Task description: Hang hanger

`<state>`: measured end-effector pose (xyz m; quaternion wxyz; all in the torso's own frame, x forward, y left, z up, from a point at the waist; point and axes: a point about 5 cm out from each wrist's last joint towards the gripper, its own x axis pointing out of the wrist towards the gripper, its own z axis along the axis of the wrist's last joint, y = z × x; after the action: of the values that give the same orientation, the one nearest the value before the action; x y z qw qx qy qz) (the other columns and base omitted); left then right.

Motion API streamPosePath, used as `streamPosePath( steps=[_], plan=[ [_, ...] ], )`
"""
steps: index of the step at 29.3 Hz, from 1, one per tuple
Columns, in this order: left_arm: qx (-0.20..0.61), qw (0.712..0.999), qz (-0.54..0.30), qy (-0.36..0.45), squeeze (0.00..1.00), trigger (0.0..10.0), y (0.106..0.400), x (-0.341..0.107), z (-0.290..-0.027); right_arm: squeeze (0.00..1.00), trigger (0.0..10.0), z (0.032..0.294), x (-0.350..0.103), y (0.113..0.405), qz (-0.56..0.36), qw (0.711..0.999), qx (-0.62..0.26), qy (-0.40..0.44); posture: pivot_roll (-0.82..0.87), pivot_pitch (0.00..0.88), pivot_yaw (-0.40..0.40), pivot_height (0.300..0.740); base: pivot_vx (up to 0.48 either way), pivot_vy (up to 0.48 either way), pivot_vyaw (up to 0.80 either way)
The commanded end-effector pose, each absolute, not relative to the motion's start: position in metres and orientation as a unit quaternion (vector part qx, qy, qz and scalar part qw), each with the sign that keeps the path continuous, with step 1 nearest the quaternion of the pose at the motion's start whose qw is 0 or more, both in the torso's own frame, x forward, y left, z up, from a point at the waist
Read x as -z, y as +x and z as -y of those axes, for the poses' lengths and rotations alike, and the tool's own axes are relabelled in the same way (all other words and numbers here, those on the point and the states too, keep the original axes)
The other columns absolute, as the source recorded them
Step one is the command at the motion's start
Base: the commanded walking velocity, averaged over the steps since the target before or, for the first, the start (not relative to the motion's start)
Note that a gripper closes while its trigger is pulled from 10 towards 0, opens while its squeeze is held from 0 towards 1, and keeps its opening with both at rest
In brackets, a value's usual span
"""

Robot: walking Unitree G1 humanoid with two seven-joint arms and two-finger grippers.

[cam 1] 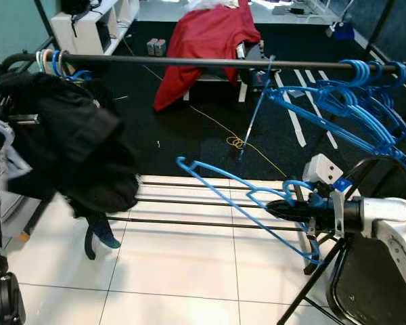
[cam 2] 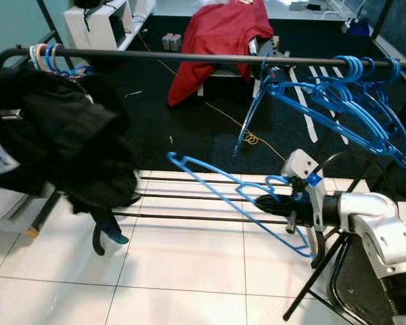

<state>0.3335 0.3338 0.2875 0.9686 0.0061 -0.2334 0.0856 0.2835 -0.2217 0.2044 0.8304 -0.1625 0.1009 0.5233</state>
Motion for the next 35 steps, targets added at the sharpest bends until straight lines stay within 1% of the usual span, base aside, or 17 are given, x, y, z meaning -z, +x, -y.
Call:
streamPosePath(
  steps=[1, 4, 5, 7, 8, 9, 10, 11, 12, 14, 15, 17, 18, 21, 23, 28, 35],
  plan=[
    [-0.111, 0.966, 0.232, 0.008, 0.0, 0.0, 0.33, -0.286, -0.343, 0.0, 0.0, 0.224, -0.208, 0.281, -0.095, 0.832, -0.526, -0.151, -0.1, 0.148, 0.013, 0.74, 0.0, 0.0, 0.0],
    [-0.098, 0.97, 0.223, 0.005, 0.0, 0.3, 0.333, -0.279, -0.339, 0.0, 0.0, 0.226, -0.211, 0.288, -0.077, 0.846, -0.506, -0.149, -0.1, 0.148, 0.012, 0.74, 0.0, 0.0, 0.0],
    [-0.083, 0.972, 0.218, 0.008, 0.0, 0.9, 0.335, -0.275, -0.333, 0.0, 0.0, 0.225, -0.211, 0.291, -0.07, 0.851, -0.499, -0.148, -0.1, 0.148, 0.012, 0.74, 0.0, 0.0, 0.0],
    [-0.074, 0.974, 0.215, 0.01, 0.0, 0.9, 0.336, -0.272, -0.33, 0.0, 0.0, 0.224, -0.211, 0.292, -0.065, 0.854, -0.495, -0.147, -0.1, 0.148, 0.012, 0.74, 0.0, 0.0, 0.0],
    [-0.04, 0.977, 0.209, 0.009, 0.0, 1.7, 0.338, -0.267, -0.321, 0.0, 0.0, 0.225, -0.207, 0.296, -0.067, 0.862, -0.48, -0.146, -0.1, 0.144, 0.013, 0.74, 0.0, 0.0, 0.0],
    [-0.018, 0.978, 0.206, 0.007, 0.0, 1.7, 0.339, -0.263, -0.314, 0.0, 0.0, 0.225, -0.205, 0.299, -0.07, 0.868, -0.47, -0.144, -0.1, 0.144, 0.013, 0.74, 0.0, 0.0, 0.0],
    [0.02, 0.98, 0.195, 0.015, 0.0, 3.6, 0.34, -0.254, -0.304, 0.0, 0.0, 0.226, -0.198, 0.304, -0.08, 0.879, -0.448, -0.142, -0.1, 0.142, 0.014, 0.74, 0.0, 0.0, 0.0],
    [0.058, 0.982, 0.178, 0.033, 0.0, 4.2, 0.339, -0.242, -0.293, 0.0, 0.0, 0.226, -0.19, 0.309, -0.088, 0.888, -0.428, -0.143, -0.1, 0.142, 0.014, 0.74, 0.0, 0.0, 0.0],
    [0.085, 0.984, 0.153, 0.046, 0.0, 9.2, 0.336, -0.223, -0.283, 0.0, 10.0, 0.226, -0.18, 0.313, -0.099, 0.9, -0.403, -0.131, -0.1, 0.142, 0.014, 0.74, 0.0, 0.0, 0.0],
    [0.102, 0.984, 0.135, 0.054, 0.0, 9.2, 0.334, -0.211, -0.277, 0.0, 10.0, 0.225, -0.173, 0.316, -0.106, 0.907, -0.388, -0.123, -0.1, 0.142, 0.014, 0.74, 0.0, 0.0, 0.0],
    [0.101, 0.987, 0.118, 0.038, 0.0, 10.0, 0.331, -0.196, -0.273, 0.0, 10.0, 0.223, -0.166, 0.317, -0.112, 0.914, -0.375, -0.109, -0.09, 0.139, 0.019, 0.74, 0.0, 0.0, 0.0],
    [0.095, 0.99, 0.106, 0.026, 0.0, 10.0, 0.328, -0.185, -0.271, 0.0, 10.0, 0.223, -0.16, 0.318, -0.116, 0.919, -0.365, -0.096, -0.09, 0.139, 0.019, 0.74, 0.0, 0.0, 0.0],
    [0.066, 0.995, 0.068, 0.013, 0.0, 10.0, 0.321, -0.156, -0.269, 0.0, 10.0, 0.224, -0.142, 0.321, -0.134, 0.928, -0.338, -0.085, -0.09, 0.14, 0.018, 0.74, 0.0, 0.0, 0.0],
    [0.029, 0.999, 0.031, -0.01, 0.0, 10.0, 0.312, -0.125, -0.266, 0.0, 10.0, 0.223, -0.121, 0.318, -0.155, 0.931, -0.322, -0.068, -0.08, 0.137, 0.017, 0.74, 0.0, 0.0, 0.0],
    [0.025, 0.999, 0.023, -0.011, 0.0, 10.0, 0.31, -0.118, -0.264, 0.0, 10.0, 0.222, -0.117, 0.317, -0.159, 0.931, -0.323, -0.061, -0.08, 0.137, 0.017, 0.74, 0.0, 0.0, 0.0],
    [-0.039, 0.997, -0.041, -0.056, 0.0, 10.0, 0.292, -0.072, -0.256, 0.0, 10.0, 0.212, -0.069, 0.302, -0.215, 0.926, -0.306, -0.039, -0.08, 0.129, 0.018, 0.74, 0.0, 0.0, 0.0],
    [-0.099, 0.987, -0.127, -0.021, 0.0, 10.0, 0.276, -0.034, -0.253, 0.0, 10.0, 0.225, -0.01, 0.276, -0.302, 0.93, -0.203, -0.049, -0.07, 0.116, 0.012, 0.74, 0.0, 0.0, 0.45]
  ],
)
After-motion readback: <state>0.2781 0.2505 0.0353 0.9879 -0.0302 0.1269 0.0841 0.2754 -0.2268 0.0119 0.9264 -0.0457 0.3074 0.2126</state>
